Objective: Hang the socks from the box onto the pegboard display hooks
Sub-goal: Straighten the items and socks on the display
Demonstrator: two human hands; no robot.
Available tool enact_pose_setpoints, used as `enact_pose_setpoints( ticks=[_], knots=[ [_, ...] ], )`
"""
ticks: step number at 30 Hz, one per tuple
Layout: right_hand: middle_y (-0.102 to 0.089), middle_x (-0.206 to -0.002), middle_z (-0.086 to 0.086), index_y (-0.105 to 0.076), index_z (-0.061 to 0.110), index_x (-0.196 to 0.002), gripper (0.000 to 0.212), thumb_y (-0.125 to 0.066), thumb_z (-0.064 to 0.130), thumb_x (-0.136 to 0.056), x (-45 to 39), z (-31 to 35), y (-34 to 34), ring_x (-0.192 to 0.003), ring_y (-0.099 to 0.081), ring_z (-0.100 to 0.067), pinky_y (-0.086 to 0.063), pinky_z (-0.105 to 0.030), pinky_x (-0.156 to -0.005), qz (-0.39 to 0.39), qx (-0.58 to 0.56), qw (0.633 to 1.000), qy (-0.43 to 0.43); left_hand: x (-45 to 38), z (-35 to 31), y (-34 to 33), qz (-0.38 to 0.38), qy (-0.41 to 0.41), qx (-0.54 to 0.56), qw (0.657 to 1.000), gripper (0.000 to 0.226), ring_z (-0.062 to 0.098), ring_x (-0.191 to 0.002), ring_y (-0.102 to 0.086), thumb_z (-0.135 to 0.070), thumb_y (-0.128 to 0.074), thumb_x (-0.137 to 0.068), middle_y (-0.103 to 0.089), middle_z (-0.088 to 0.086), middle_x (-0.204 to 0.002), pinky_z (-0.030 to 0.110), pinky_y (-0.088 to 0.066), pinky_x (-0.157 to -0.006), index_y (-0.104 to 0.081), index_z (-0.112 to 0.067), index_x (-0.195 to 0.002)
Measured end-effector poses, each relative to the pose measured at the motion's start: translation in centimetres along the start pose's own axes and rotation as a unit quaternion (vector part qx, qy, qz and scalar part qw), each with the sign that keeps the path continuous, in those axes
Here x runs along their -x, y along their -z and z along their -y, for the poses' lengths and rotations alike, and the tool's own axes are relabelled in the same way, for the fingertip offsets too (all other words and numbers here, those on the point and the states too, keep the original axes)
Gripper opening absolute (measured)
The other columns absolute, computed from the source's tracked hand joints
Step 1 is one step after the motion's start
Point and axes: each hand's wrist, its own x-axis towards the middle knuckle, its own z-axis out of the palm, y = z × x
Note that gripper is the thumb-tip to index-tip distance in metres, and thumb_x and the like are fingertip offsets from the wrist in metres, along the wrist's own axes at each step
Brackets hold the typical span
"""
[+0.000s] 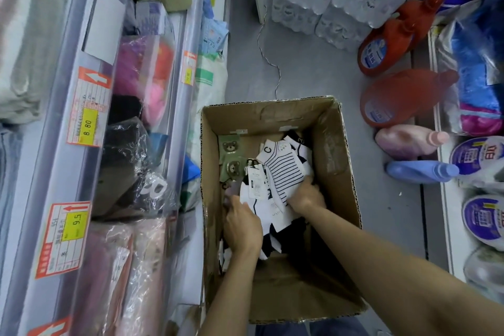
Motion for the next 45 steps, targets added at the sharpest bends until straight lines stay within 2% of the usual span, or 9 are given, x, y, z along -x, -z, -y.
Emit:
enact_pose_setpoints(
  ticks=[6, 12, 15, 18, 25, 29, 34, 37, 45],
  knots=[
    [-0.058, -0.127, -0.013, -0.033, 0.014, -0.143, 0.064, -0.062, 0.010, -0.086, 1.6, -0.8, 0.9, -0.115, -0.058, -0.034, -0.052, -0.036, -0.088, -0.023, -0.056, 0.998, -0.003, -1.5, 1.6, -2.4, -0.103, -0.111, 0.016, 0.988, 0.062, 0.031, -0.124, -0.048, 0.007, -0.060, -0.080, -0.053, 0.011, -0.136, 0.040, -0.045, -0.100, -0.045, -0.010, -0.138],
    [-0.065, -0.088, -0.011, -0.065, 0.011, -0.112, 0.035, -0.066, -0.003, -0.081, 3.5, 1.7, 5.3, -0.059, -0.061, -0.022, -0.046, -0.022, -0.045, 0.021, -0.398, 0.917, 0.026, -3.2, -1.1, -2.5, 0.029, -0.385, -0.062, 0.920, 0.076, 0.019, -0.146, -0.029, -0.004, -0.069, -0.083, -0.039, -0.003, -0.155, 0.036, -0.028, -0.118, -0.039, -0.026, -0.149],
    [-0.066, -0.067, -0.011, -0.064, -0.002, -0.108, 0.022, -0.055, 0.013, -0.096, 4.0, 2.4, 6.5, -0.046, -0.056, -0.016, -0.042, -0.021, -0.038, 0.073, -0.517, 0.852, 0.033, -4.3, -3.9, -0.7, 0.069, -0.333, 0.041, 0.940, 0.028, 0.024, -0.102, -0.063, -0.015, -0.060, -0.095, -0.070, 0.002, -0.103, 0.034, -0.047, -0.079, -0.063, -0.018, -0.123],
    [-0.069, -0.072, -0.014, -0.058, 0.001, -0.111, 0.033, -0.037, 0.026, -0.105, 3.9, 2.1, 6.8, -0.052, -0.059, -0.018, -0.048, -0.024, -0.044, 0.090, -0.602, 0.792, 0.052, -5.5, -5.3, 1.5, 0.075, -0.218, 0.190, 0.954, 0.024, 0.023, -0.070, -0.057, -0.031, -0.056, -0.099, -0.059, -0.003, -0.073, 0.034, -0.039, -0.060, -0.063, -0.008, -0.094],
    [-0.058, -0.125, -0.014, -0.052, 0.010, -0.130, 0.036, -0.050, 0.012, -0.094, 2.1, -1.3, 1.6, -0.112, -0.059, -0.031, -0.046, -0.032, -0.090, -0.031, -0.032, 0.994, 0.103, -2.7, -5.1, 7.3, -0.074, -0.197, 0.204, 0.956, 0.025, 0.004, -0.074, -0.061, -0.041, -0.049, -0.101, -0.068, -0.010, -0.093, 0.011, -0.043, -0.054, -0.064, -0.020, -0.103],
    [-0.047, -0.142, -0.018, -0.023, 0.005, -0.149, 0.072, -0.061, 0.013, -0.088, 1.4, -2.1, -0.7, -0.128, -0.050, -0.033, -0.043, -0.035, -0.101, 0.040, -0.076, 0.996, -0.022, -1.6, -3.7, 7.7, -0.100, -0.216, 0.232, 0.943, 0.026, 0.007, -0.094, -0.062, -0.038, -0.052, -0.100, -0.063, -0.019, -0.101, 0.020, -0.049, -0.075, -0.065, -0.024, -0.117],
    [-0.058, -0.132, -0.014, -0.038, 0.009, -0.140, 0.076, -0.078, 0.015, -0.076, 1.6, -2.2, -1.8, -0.120, -0.057, -0.032, -0.050, -0.035, -0.093, 0.003, -0.127, 0.990, -0.054, -1.0, -2.9, 7.8, -0.099, -0.219, 0.229, 0.943, 0.029, 0.002, -0.099, -0.056, -0.031, -0.053, -0.101, -0.059, -0.018, -0.108, 0.008, -0.040, -0.074, -0.064, -0.018, -0.124],
    [-0.065, -0.118, -0.013, -0.048, 0.017, -0.132, 0.052, -0.064, 0.016, -0.083, 2.2, -2.5, -1.5, -0.107, -0.063, -0.035, -0.055, -0.039, -0.087, -0.060, -0.118, 0.991, -0.025, -1.0, -2.9, 7.8, -0.087, -0.220, 0.245, 0.940, 0.029, 0.005, -0.101, -0.058, -0.032, -0.053, -0.101, -0.065, -0.012, -0.114, 0.022, -0.044, -0.084, -0.064, -0.018, -0.124],
    [-0.067, -0.110, -0.015, -0.035, 0.032, -0.145, 0.065, -0.046, 0.013, -0.084, 5.1, -1.3, 1.9, -0.098, -0.064, -0.037, -0.050, -0.035, -0.077, -0.102, 0.071, 0.979, 0.164, -0.1, -3.0, 8.6, -0.077, -0.227, 0.229, 0.943, 0.026, 0.014, -0.096, -0.062, -0.036, -0.052, -0.100, -0.067, -0.011, -0.103, 0.032, -0.050, -0.081, -0.066, -0.018, -0.115]
  ],
)
